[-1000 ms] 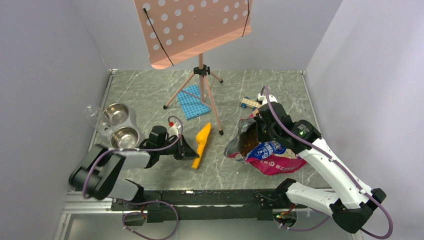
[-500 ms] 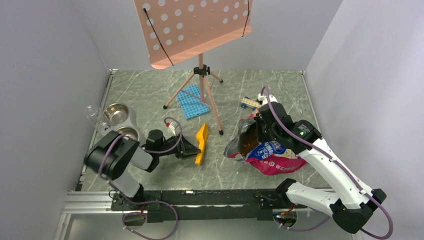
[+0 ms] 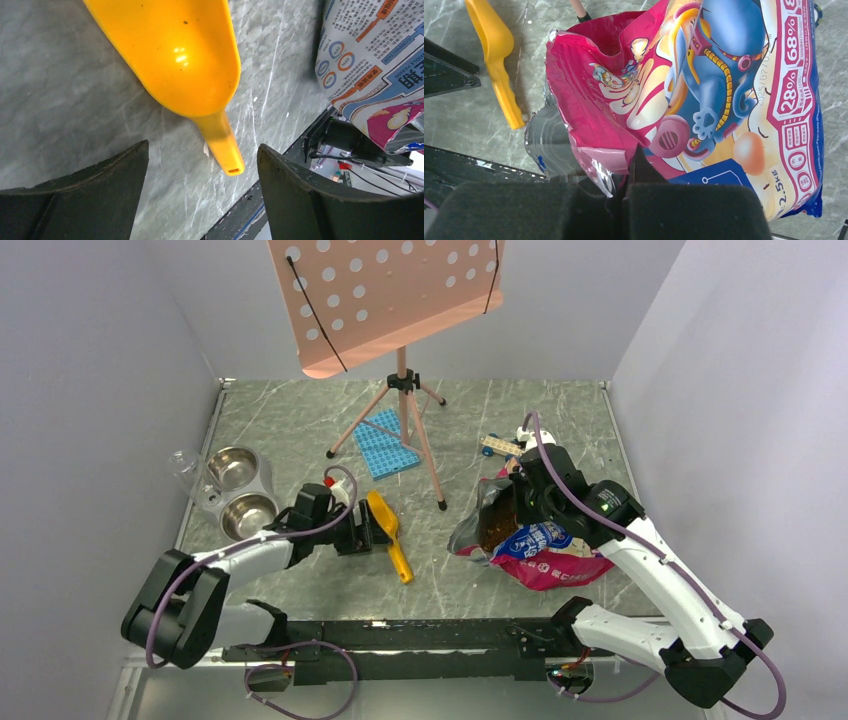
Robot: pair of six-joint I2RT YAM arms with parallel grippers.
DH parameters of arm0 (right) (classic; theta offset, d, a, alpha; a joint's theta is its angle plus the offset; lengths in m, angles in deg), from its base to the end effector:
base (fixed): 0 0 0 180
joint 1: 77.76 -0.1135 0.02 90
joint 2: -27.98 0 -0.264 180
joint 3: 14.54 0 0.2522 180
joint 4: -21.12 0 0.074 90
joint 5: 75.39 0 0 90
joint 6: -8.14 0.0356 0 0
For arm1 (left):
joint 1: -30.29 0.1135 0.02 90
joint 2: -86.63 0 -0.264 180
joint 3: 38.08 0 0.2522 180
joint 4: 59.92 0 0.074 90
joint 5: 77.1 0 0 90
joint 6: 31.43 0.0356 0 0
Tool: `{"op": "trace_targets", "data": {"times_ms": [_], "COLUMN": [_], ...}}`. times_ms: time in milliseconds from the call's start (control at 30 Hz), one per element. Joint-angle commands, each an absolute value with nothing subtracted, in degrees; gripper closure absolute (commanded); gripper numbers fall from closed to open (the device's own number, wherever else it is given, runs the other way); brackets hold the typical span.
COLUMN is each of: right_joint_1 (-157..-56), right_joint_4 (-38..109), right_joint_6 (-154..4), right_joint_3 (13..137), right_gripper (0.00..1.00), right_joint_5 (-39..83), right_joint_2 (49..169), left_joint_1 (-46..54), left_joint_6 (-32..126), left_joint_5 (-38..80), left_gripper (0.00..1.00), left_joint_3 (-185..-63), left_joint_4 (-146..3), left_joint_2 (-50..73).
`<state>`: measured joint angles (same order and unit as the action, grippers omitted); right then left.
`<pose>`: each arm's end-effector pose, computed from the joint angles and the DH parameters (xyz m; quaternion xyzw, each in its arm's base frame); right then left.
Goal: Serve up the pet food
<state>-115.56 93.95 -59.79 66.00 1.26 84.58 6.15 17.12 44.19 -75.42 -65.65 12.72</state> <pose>0.1446 0.1017 0.3544 -0.0868 0.9268 0.0797 0.3565 0.1992 -0.1096 0.1466 -0.0247 0.8871 -0.4182 0.1937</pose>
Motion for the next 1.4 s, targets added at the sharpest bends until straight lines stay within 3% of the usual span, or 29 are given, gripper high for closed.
{"op": "trace_targets", "data": {"times_ms": [0,233,300,533,767,1000,1233,1367], "right_joint_1": [-115.3,-115.4,-115.4,-115.4,-115.4,-115.3,-115.4,-115.4], "right_joint_4": [89.2,89.2,89.2,89.3,89.7,89.8,90.0,89.8], "right_joint_6": [-59.5,-59.8,-59.9,-60.1,-60.2,-59.8,-59.6,-59.5], "right_joint_3": [66.5,66.7,66.7,66.4,66.3,65.7,65.4,65.5], "right_gripper": [1.0,1.0,1.0,1.0,1.0,1.0,1.0,1.0], "right_joint_5": [3.2,3.9,4.0,4.7,4.1,4.1,4.1,4.5], "right_joint_2": [83.9,84.2,84.1,84.1,83.6,82.9,82.3,82.5], "left_joint_1": [5.5,-3.6,-6.4,-15.6,-19.4,-19.5,-19.6,-19.6], "left_joint_6": [18.2,10.4,9.5,12.9,12.8,16.0,14.0,13.6], "left_joint_5": [39.1,34.6,30.3,11.5,0.8,5.1,6.2,7.0], "left_gripper": [0.18,0.23,0.31,0.56,0.8,0.68,0.43,0.41], "left_joint_3": [-76.1,-74.5,-76.3,-97.1,-110.6,-110.4,-106.1,-103.9], "left_joint_4": [-71.4,-60.0,-62.2,-92.3,-112.0,-106.3,-102.1,-99.5], "left_joint_2": [17.2,14.8,12.8,2.0,-6.0,-6.4,0.6,1.3]}}
